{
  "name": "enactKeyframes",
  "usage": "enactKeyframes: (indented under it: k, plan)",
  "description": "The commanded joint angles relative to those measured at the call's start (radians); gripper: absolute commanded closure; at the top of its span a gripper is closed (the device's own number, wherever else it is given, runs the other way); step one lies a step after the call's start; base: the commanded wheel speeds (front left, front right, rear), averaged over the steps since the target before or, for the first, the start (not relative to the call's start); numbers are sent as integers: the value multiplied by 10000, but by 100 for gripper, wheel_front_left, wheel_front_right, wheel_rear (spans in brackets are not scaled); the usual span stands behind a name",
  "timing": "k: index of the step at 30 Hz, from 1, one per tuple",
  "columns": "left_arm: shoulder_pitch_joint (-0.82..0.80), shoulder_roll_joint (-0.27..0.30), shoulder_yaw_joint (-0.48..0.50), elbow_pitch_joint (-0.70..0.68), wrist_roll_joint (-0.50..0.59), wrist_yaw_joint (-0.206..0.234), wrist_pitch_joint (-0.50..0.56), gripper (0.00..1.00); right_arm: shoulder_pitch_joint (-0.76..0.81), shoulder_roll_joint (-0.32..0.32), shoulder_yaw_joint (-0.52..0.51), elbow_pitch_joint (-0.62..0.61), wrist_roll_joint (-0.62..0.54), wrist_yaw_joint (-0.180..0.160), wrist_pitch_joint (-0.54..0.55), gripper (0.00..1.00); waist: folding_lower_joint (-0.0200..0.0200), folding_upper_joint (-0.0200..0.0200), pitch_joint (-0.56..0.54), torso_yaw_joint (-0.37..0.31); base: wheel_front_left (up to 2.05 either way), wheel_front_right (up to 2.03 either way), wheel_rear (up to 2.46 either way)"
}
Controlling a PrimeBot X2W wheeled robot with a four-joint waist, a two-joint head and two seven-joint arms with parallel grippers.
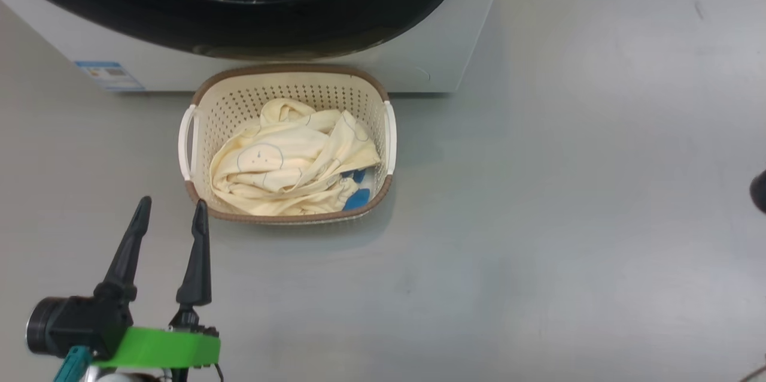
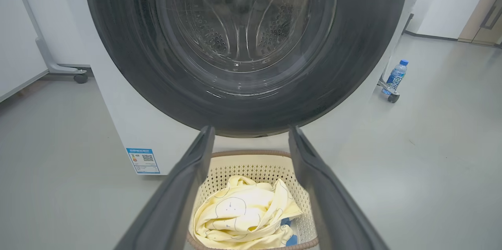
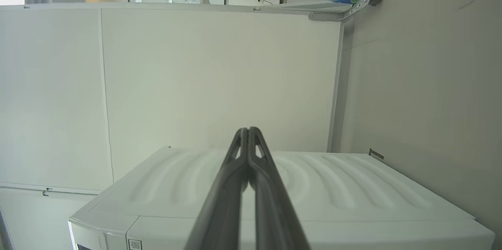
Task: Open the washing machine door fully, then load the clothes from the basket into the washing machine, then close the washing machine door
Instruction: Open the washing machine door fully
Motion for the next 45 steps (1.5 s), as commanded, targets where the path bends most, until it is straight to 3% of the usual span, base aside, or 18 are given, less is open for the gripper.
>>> enactKeyframes:
  k: [1,7,10,20,31,45]
  plan:
    - [-254,217,347,-377,74,7,-111,0,-576,-251,-87,-183,197,-29,365,100,-2,0,417,233,0,0,0]
    - [-435,231,312,-442,91,7,-111,0,-1914,-65,-653,171,756,-29,2104,100,-2,0,919,574,0,0,0]
    - [-573,180,228,-463,104,7,-111,0,-2862,147,-701,420,732,-29,3536,100,-2,0,1189,880,0,0,0]
    - [-761,24,-3,-425,99,7,-111,0,-4281,371,-491,1131,-40,-29,5359,100,-2,0,1555,1720,0,0,0]
    - [-780,-288,-177,-380,60,7,-111,0,-5317,420,141,1614,-951,-29,6038,100,-2,0,1902,2520,0,0,0]
    - [-913,-494,-230,-354,68,7,-111,0,-6030,455,950,1839,-1399,-29,6273,100,-2,0,2172,2988,0,0,0]
